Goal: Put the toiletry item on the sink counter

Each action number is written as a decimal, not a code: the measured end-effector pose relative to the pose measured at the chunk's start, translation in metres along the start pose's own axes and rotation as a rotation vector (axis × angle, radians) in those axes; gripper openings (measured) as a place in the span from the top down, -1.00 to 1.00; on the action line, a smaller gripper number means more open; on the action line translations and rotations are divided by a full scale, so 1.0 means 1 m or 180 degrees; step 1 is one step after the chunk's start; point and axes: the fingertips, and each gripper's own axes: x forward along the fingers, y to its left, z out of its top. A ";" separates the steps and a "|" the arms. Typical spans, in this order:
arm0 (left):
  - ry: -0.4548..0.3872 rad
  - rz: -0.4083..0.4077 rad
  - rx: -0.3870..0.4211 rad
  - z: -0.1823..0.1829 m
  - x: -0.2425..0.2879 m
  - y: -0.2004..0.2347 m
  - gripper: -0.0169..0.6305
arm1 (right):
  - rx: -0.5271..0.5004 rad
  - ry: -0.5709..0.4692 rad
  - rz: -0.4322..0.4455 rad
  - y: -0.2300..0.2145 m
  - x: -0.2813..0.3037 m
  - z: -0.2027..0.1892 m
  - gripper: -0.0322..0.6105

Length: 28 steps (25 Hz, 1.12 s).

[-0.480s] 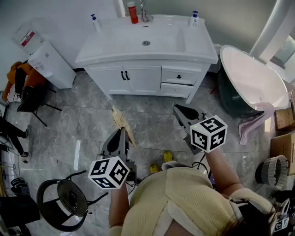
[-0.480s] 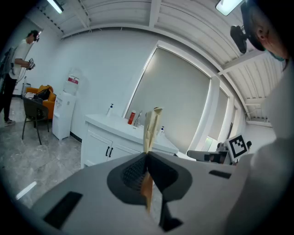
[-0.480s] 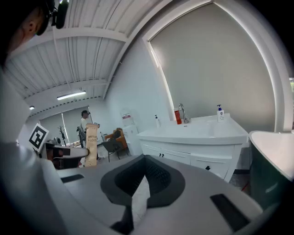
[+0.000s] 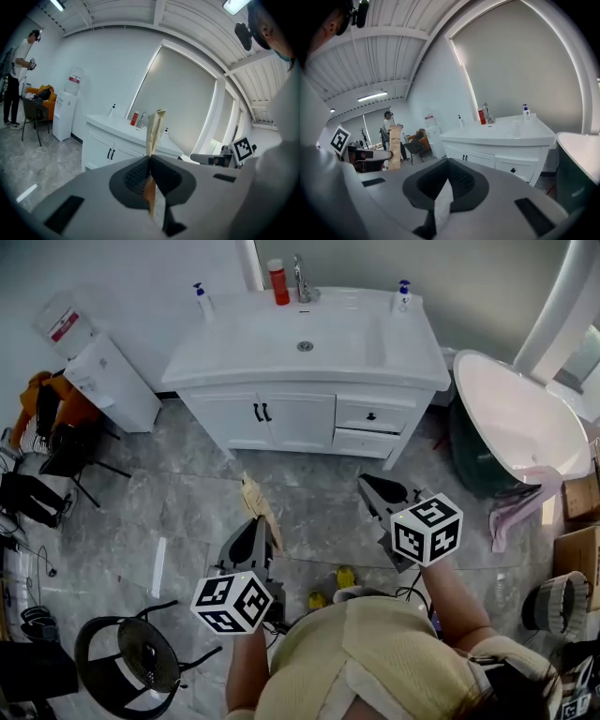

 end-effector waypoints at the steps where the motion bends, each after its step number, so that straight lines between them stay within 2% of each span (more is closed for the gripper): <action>1: 0.0004 -0.0004 0.0008 0.001 0.002 0.000 0.82 | -0.0005 0.0013 0.0003 -0.001 0.001 0.000 0.82; 18: 0.0033 0.0114 0.0020 0.020 0.057 0.013 0.82 | -0.0029 0.0145 0.0228 -0.034 0.051 0.015 0.82; 28: 0.0033 0.0210 0.0070 0.022 0.091 0.001 0.82 | -0.0097 0.0280 0.0380 -0.063 0.070 0.016 0.82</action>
